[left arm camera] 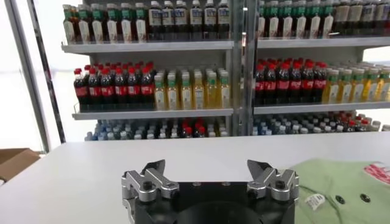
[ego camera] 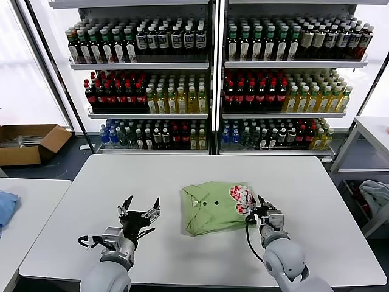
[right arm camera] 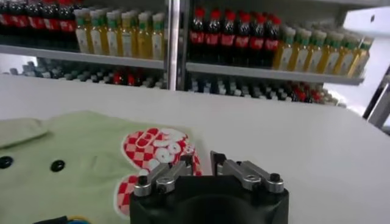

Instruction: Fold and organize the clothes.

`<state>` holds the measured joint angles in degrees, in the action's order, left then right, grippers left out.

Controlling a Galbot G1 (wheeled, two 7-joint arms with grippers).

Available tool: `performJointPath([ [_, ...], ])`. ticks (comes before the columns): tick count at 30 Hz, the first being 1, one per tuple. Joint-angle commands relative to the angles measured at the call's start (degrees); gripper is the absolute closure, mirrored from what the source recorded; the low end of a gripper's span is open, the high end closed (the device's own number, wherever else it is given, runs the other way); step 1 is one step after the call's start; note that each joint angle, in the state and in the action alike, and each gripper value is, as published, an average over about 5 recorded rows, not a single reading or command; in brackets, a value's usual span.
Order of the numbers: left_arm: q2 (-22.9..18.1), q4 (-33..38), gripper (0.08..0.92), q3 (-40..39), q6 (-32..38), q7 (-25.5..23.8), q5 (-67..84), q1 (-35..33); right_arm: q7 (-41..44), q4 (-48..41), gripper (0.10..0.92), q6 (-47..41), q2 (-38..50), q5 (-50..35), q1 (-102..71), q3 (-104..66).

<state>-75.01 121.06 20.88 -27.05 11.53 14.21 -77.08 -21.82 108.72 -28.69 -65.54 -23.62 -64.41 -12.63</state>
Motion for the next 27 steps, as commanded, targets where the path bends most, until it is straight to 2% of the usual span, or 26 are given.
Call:
performJointPath([
  [1, -1.0, 0.3, 0.177, -0.9, 0.3, -0.4, -1.2, -1.0, 2.2, 14.5, 0.663, 3.5, -3.3, 9.7, -10.0, 0.3],
  [8, -1.1, 0.1, 0.177, -1.1, 0.8, -0.9, -1.9, -2.0, -1.2, 8.6, 0.464, 3.3, -10.4, 4.4, -11.3, 1.0],
  [16, -0.8, -0.1, 0.177, -1.0, 0.9, -1.1, -1.9, -2.2, -4.2, 4.6, 0.241, 2.4, -12.3, -0.9, -10.5, -0.4],
  [19, -0.7, -0.4, 0.177, -1.1, 1.0, -1.1, -1.9, -2.0, -3.9, 4.1, 0.208, 2.4, -12.2, -2.1, -11.0, -0.5],
  [27, -0.7, -1.1, 0.177, -1.5, 1.0, -1.4, -1.9, -1.4, -3.3, 2.3, 0.203, 2.7, -12.6, -2.6, -11.6, -1.0],
])
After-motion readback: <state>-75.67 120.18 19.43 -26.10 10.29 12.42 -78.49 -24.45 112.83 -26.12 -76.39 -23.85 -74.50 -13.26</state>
